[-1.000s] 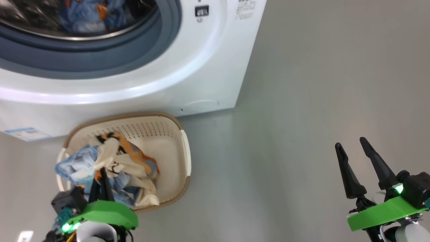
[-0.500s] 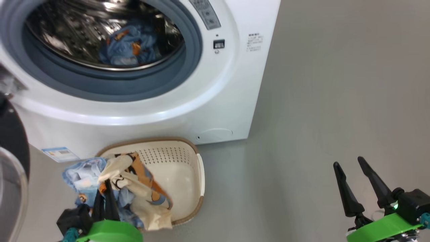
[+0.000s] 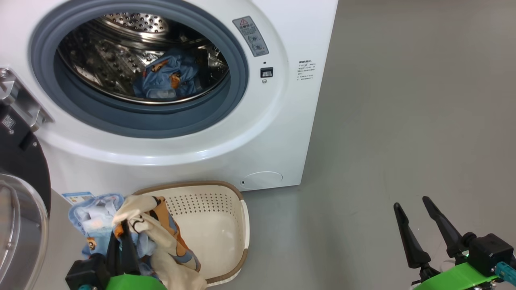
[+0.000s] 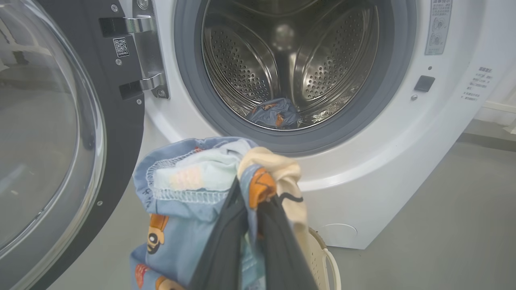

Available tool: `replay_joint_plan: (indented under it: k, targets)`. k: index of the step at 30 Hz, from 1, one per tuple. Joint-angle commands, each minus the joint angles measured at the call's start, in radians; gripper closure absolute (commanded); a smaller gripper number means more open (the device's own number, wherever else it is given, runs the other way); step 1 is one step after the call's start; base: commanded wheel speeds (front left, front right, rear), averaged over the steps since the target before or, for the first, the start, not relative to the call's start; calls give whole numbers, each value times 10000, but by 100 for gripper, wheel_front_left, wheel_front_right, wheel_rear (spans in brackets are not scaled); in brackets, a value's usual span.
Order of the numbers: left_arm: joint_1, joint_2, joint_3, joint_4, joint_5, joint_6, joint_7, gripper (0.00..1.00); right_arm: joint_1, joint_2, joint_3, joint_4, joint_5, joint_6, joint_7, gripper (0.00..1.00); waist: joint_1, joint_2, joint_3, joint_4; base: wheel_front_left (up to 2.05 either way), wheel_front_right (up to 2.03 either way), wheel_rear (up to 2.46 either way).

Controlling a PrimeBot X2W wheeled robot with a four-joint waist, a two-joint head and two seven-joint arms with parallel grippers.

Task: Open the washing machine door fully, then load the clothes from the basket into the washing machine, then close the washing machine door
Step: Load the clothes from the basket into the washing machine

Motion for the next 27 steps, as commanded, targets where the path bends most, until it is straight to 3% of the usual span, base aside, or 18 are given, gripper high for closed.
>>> replay_joint_plan:
  k: [1,21,27]
  targets:
    - [-66,130,377,-361,158,-31,-64,100,55,-95,267,-204,-131,16,-48,0,0,0,-43,-30,0,0,0]
    - [-844,129,234,-424,390,-161,-64,100,-161,-158,353,-341,-45,16,-48,0,0,0,572,-178,0,0,0]
    - [-1534,129,393,-235,735,-455,-64,100,-196,-138,339,-327,-9,16,-48,0,0,0,722,-212,0,0,0]
